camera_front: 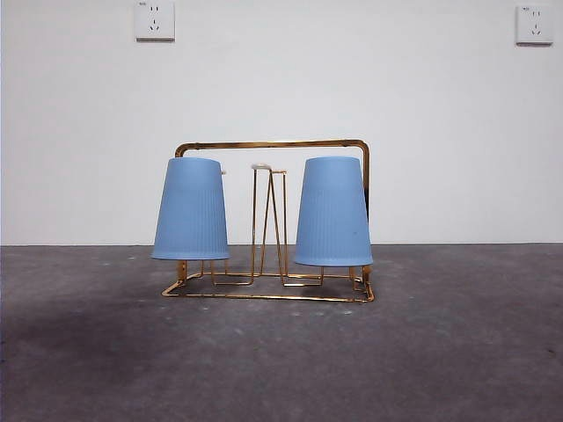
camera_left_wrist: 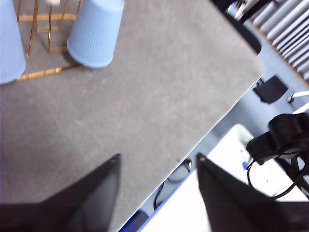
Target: Pick up cup 1,put cup 1 in the cup rack,pick up cup 2,put cup 2 in the cup rack
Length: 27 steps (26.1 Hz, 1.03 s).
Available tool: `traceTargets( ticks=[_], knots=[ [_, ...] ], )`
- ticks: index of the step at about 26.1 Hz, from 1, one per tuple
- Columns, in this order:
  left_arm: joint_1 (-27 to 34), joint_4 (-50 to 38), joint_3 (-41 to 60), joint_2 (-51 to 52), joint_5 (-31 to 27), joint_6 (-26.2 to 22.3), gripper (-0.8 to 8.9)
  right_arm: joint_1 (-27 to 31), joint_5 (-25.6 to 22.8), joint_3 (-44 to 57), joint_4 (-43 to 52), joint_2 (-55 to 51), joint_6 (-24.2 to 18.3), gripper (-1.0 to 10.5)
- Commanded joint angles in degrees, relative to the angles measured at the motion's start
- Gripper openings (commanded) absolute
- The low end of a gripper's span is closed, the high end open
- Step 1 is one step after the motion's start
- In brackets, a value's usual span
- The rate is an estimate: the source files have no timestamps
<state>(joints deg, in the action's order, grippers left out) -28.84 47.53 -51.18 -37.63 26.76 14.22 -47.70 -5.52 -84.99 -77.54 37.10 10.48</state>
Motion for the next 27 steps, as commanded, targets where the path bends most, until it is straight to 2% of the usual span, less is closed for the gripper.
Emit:
traceTargets(
  ticks=[1, 9, 27],
  knots=[
    [-0.1, 0.5, 0.1, 3.0, 0.2, 1.0, -0.07, 0.0, 0.2, 0.4, -1.3, -0.2, -0.2, -0.1],
    [-0.1, 2.6, 0.1, 5.5, 0.3, 1.2, -0.04, 0.0, 0.1, 0.4, -1.3, -0.2, 0.0, 0.0],
    [-0.1, 1.9, 0.1, 2.9, -0.2, 0.5, -0.03, 0.0, -0.1, 0.4, -1.3, -0.1, 0.0, 0.0]
  ],
)
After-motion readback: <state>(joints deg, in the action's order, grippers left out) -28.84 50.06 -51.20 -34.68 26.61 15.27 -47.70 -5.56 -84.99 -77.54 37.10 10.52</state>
